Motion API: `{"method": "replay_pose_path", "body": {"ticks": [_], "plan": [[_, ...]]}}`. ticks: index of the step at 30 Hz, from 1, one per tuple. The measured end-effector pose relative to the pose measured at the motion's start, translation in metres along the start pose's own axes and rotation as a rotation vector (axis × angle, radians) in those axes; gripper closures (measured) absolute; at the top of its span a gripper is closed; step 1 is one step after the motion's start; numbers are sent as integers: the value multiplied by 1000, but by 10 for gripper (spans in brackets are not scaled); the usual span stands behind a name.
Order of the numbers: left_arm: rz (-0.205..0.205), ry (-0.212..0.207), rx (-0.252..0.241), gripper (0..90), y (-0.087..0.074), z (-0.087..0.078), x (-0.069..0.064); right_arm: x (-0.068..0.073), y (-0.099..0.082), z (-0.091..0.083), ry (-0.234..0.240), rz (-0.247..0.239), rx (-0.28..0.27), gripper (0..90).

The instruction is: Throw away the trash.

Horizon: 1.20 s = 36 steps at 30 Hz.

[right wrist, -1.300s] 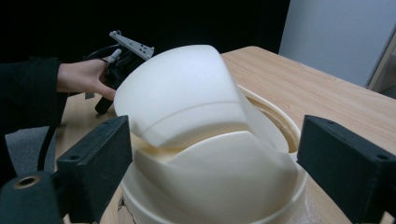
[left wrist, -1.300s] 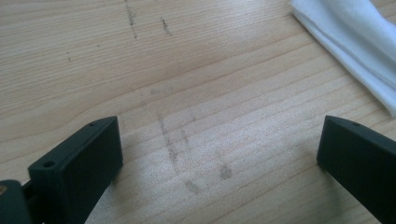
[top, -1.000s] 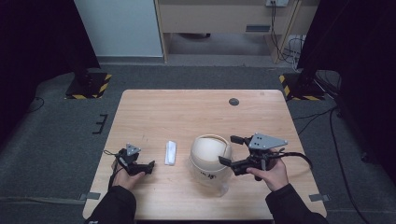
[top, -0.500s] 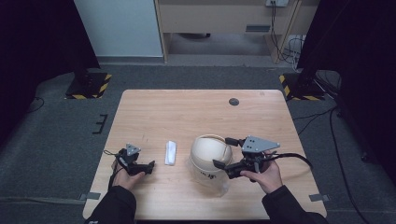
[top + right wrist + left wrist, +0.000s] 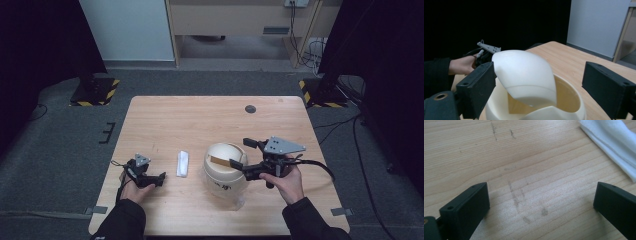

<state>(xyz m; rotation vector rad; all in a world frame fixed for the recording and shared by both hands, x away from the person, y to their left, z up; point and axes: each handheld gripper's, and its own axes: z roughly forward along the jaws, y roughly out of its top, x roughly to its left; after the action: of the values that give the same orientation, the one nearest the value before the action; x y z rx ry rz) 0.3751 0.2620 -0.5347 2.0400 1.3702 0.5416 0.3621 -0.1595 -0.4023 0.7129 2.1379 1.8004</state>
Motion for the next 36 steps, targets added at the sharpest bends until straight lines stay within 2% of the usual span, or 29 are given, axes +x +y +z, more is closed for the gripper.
{"method": "replay_pose_path", "body": {"ticks": [6,8,10,11,13,15,16,17,20,22,26,36], "plan": [[-2,-2,27,92,4,-4,-1,-5,10,-13,-20,4,-42,131],[-22,-7,29,151,5,-6,-1,-11,16,-22,-58,-7,-60,132],[-36,-11,24,168,6,-7,-2,-13,16,-25,-70,-10,-63,135],[-40,-14,17,186,7,-8,-3,-19,15,-30,-96,3,-71,139],[-54,-28,0,204,10,-10,-6,-23,14,-33,-110,10,-71,141],[-80,-53,-38,245,14,-13,-11,-34,9,-40,-161,23,-58,151],[-80,-53,-38,255,14,-13,-11,-37,7,-42,-181,23,-49,152],[-89,-59,-60,255,16,-14,-14,-37,7,-42,-181,23,-49,152],[-123,-91,-88,287,21,-15,-24,-49,-3,-49,-231,38,-18,168],[-119,-108,-93,299,24,-15,-30,-52,-6,-50,-238,39,-8,173],[-107,-142,-77,355,30,-9,-42,-60,-18,-51,-258,48,40,199],[-109,-176,-30,419,39,7,-57,-66,-28,-55,-277,57,90,226]]}}
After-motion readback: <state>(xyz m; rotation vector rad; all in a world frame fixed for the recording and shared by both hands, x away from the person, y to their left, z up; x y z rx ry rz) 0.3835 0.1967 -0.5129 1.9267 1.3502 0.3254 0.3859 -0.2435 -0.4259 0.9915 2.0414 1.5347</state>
